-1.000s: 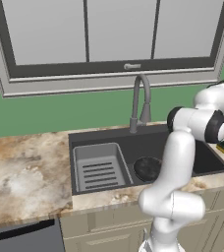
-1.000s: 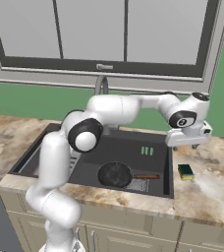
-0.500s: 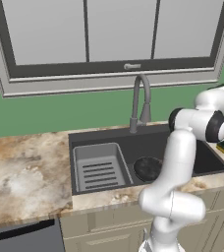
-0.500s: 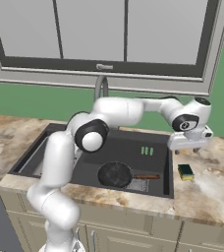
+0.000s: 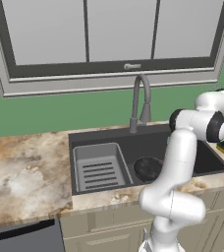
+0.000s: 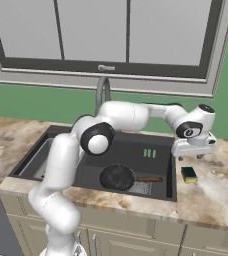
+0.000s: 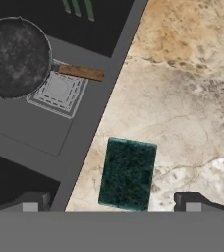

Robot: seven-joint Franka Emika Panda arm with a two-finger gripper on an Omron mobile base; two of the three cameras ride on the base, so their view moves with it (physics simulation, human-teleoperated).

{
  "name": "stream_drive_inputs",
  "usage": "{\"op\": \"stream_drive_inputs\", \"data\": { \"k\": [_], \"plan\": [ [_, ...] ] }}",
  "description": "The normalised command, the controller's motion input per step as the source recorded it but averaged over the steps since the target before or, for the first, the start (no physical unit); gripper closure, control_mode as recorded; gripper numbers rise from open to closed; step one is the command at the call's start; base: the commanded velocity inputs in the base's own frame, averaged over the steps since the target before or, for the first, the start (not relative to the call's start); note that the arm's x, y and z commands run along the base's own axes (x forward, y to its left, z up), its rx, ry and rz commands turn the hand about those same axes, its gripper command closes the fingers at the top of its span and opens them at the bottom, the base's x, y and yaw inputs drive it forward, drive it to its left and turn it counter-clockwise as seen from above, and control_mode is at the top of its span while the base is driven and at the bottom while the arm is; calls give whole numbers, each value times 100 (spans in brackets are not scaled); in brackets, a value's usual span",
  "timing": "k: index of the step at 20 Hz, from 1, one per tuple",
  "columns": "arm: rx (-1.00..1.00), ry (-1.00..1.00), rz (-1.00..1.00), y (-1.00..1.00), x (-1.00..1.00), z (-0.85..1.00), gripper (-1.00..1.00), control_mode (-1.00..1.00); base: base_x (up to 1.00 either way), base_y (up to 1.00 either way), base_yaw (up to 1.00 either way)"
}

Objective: Pick the pan and sponge and place them into the sink. Then turn on the water.

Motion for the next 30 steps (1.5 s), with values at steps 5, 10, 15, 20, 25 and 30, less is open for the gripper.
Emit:
{"op": "stream_drive_inputs", "data": {
  "k": [5,10,15,20,25,30],
  "plan": [
    [-2,-1,0,-3,4,-16,-100,-100,0,0,0],
    [-2,0,-3,0,-2,-17,-100,-100,0,0,0],
    [-1,1,-3,0,-2,-18,-100,-100,0,0,0],
    [0,1,-1,0,-5,-19,-100,-100,0,0,0],
    [0,1,0,0,-9,-23,-100,-100,0,0,0],
    [0,1,0,0,-9,-26,-100,-100,0,0,0]
  ]
}}
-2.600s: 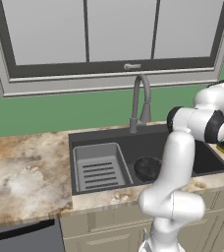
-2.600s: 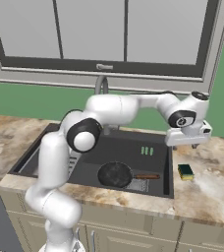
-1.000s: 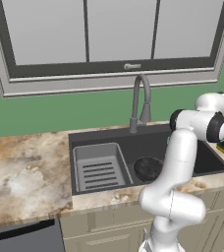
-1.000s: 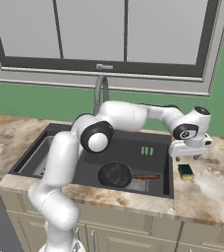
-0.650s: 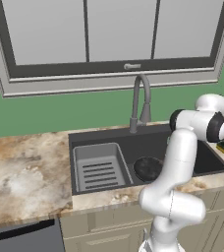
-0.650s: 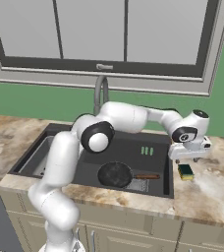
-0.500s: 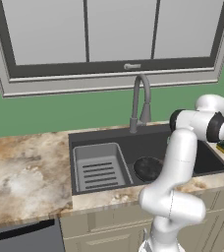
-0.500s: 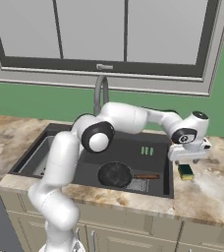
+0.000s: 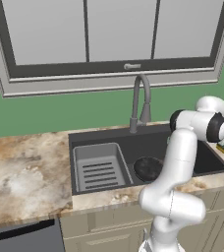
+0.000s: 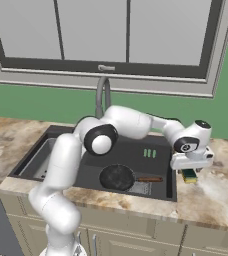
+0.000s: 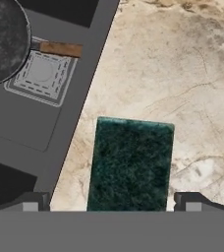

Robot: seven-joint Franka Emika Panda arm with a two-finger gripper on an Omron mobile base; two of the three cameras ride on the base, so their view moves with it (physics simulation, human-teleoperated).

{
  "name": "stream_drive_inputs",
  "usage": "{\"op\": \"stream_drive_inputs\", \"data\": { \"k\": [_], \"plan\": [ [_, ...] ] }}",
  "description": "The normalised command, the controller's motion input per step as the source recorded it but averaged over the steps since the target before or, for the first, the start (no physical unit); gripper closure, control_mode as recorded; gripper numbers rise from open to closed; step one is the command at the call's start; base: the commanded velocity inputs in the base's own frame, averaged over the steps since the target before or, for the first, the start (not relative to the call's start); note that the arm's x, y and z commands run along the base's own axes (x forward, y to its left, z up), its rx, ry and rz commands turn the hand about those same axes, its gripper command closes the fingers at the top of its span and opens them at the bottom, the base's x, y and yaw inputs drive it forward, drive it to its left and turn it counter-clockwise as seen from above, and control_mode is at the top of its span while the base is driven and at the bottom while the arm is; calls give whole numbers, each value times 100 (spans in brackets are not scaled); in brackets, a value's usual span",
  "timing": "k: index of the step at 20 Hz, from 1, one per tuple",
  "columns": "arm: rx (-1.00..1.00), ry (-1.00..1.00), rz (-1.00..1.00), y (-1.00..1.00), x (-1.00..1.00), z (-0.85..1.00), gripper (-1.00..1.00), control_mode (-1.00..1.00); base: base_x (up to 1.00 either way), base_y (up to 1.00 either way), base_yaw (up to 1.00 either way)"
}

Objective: Pick the pan and sponge and place them into the sink. Then turn on the water.

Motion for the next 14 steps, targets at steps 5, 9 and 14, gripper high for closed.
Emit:
{"op": "stream_drive_inputs", "data": {
  "k": [5,9,14],
  "plan": [
    [0,1,0,0,-6,-28,-100,-100,0,0,0],
    [0,0,0,2,1,-30,-100,-100,0,0,0],
    [0,0,0,3,11,-31,100,-100,0,0,0]
  ]
}}
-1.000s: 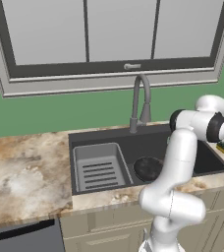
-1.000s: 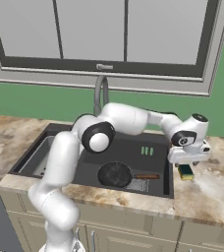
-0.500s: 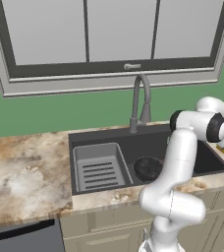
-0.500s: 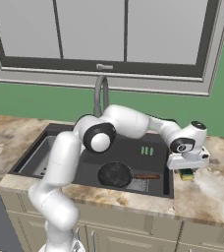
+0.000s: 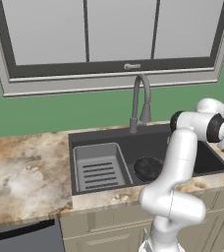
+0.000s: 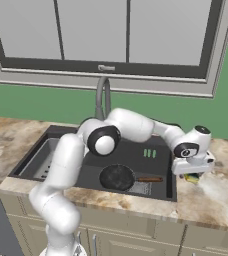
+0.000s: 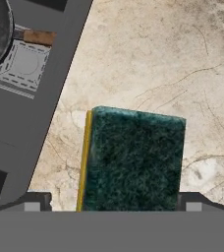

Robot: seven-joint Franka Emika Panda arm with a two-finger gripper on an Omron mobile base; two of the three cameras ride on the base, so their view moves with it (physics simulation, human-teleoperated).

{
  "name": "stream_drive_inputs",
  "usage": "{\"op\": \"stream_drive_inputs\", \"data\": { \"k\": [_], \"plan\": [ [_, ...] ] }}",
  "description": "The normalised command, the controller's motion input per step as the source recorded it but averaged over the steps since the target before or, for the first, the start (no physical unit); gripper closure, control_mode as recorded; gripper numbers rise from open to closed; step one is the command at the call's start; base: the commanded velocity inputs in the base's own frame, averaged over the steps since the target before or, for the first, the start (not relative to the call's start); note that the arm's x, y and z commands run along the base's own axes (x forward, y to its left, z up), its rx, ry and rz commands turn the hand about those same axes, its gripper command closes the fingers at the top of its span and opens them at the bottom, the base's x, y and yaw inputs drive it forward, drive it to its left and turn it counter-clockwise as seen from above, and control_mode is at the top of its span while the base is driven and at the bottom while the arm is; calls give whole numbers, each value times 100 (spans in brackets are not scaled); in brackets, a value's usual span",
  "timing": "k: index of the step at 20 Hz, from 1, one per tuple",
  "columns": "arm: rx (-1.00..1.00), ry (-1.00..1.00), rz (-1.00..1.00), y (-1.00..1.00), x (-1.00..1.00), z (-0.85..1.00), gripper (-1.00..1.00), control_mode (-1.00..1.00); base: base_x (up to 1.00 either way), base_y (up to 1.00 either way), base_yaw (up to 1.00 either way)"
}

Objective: Pick the pan and sponge and place them into the sink. Then turn on the water.

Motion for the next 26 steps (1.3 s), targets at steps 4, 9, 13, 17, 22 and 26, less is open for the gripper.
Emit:
{"op": "stream_drive_inputs", "data": {
  "k": [4,9,13,17,22,26],
  "plan": [
    [0,0,0,0,8,-29,100,-100,0,0,0],
    [1,-1,0,0,1,-10,100,-100,0,0,0],
    [4,-2,-1,-2,0,2,100,-100,0,0,0],
    [5,-5,-2,-4,-3,19,100,-100,0,0,0],
    [10,-9,-2,1,-19,35,100,-100,0,0,0],
    [10,-12,-4,10,-32,33,100,-100,0,0,0]
  ]
}}
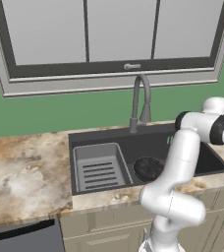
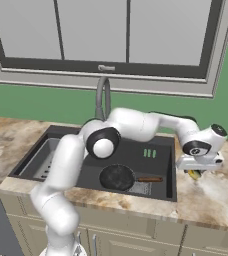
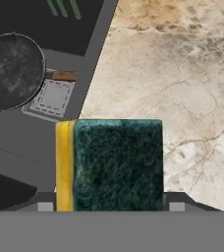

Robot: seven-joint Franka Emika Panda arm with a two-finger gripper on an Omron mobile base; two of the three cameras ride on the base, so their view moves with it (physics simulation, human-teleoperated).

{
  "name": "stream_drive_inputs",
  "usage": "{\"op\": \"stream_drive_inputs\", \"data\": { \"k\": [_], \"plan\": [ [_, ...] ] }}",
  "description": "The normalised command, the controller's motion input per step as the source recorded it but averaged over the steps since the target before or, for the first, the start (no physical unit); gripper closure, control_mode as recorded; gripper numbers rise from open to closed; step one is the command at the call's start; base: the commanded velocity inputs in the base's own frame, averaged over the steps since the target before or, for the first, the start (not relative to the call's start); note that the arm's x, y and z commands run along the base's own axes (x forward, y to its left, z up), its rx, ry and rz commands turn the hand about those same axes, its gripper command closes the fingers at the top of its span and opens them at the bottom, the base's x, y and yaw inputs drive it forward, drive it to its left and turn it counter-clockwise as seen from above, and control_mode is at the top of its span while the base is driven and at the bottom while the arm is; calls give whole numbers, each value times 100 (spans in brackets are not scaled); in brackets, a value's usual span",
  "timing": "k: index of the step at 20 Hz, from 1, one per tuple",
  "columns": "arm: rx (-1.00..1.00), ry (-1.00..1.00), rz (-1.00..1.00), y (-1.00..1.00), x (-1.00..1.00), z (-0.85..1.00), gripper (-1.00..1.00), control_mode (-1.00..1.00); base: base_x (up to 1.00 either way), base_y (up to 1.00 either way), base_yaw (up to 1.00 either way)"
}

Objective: Pick the pan and sponge and place them into the sink. Then turn on the water.

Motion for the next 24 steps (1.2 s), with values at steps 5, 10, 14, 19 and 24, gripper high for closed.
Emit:
{"op": "stream_drive_inputs", "data": {
  "k": [5,10,14,19,24],
  "plan": [
    [10,-4,0,25,-32,28,100,-100,0,0,0],
    [4,-7,0,42,-32,14,100,-100,0,0,0],
    [1,-11,0,54,-35,0,100,-100,0,0,0],
    [0,-14,-1,60,-20,9,100,-100,0,0,0],
    [0,-10,-1,50,-1,42,100,-100,0,0,0]
  ]
}}
